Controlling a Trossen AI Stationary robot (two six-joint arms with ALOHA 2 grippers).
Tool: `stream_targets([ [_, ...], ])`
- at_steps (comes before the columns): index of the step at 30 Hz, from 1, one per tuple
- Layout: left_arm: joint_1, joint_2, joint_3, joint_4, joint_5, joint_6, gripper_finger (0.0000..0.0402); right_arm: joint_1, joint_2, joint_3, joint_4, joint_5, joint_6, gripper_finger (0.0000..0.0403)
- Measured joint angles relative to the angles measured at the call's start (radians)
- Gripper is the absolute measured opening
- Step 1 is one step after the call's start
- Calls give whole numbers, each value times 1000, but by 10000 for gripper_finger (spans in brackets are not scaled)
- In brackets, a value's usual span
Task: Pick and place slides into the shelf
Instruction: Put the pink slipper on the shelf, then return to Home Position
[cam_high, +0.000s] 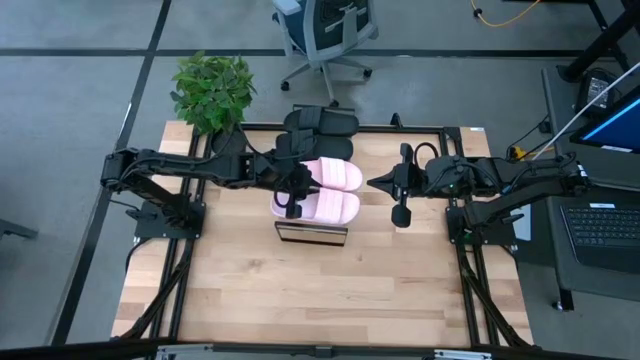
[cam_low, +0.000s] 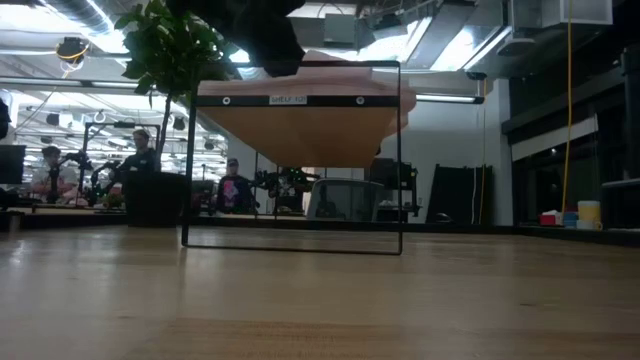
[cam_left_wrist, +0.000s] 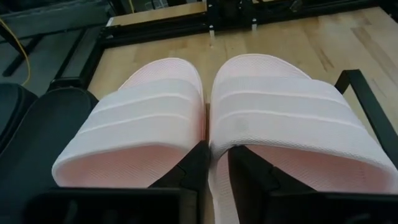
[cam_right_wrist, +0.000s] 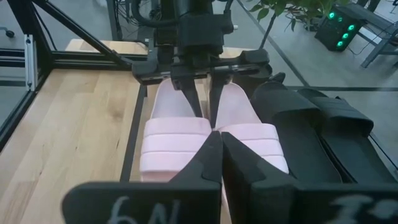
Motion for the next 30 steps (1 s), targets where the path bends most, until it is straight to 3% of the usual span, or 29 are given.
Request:
stream_targets([
  [15, -2, 0, 0, 12, -1, 122, 104, 0, 0, 0, 0, 0, 26, 4],
  [25, -2, -10, 0, 3, -1, 125, 106, 0, 0, 0, -8, 0, 49, 4],
  [30, -2, -85, 0, -128, -1, 123, 98, 0, 0, 0, -8, 0, 51, 4],
])
